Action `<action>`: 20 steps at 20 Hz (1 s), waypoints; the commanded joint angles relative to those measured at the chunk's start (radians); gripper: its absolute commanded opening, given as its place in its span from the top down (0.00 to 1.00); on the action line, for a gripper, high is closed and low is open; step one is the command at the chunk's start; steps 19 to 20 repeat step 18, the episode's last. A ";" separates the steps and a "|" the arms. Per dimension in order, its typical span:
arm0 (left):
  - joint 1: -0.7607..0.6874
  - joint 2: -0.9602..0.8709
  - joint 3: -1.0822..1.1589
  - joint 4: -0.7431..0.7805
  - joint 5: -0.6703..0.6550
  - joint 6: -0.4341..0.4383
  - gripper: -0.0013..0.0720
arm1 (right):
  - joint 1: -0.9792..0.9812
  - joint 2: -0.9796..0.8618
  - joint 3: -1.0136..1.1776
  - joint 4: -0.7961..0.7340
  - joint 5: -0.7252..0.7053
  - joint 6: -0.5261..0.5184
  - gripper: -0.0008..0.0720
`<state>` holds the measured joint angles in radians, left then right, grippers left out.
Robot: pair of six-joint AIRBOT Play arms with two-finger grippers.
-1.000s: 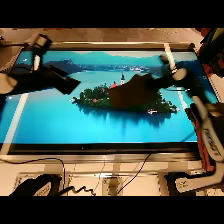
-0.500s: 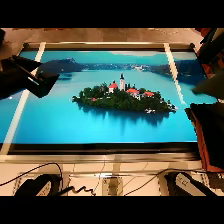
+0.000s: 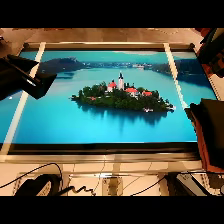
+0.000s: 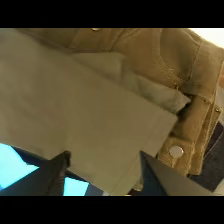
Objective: Fold the clothes and pants, and hang the long-sleeved shirts on hangers.
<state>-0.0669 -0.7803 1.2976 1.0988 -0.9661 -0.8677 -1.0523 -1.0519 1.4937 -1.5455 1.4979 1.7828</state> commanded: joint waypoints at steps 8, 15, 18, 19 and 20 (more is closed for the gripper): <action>0.001 0.001 0.000 0.001 0.000 0.000 0.02 | 0.525 -0.021 -0.001 0.016 -0.156 -0.144 0.98; 0.001 0.001 0.000 0.001 0.000 0.000 0.02 | 0.974 -0.021 -0.001 -0.163 -0.251 -0.243 0.98; 0.001 0.001 0.000 0.001 0.000 0.000 0.02 | 0.980 -0.020 -0.001 -0.147 -0.215 -0.229 0.97; 0.001 0.001 0.000 0.001 0.000 0.000 0.02 | 0.980 -0.020 -0.001 -0.147 -0.215 -0.229 0.97; 0.001 0.001 0.000 0.001 0.000 0.000 0.02 | 0.980 -0.020 -0.001 -0.147 -0.215 -0.229 0.97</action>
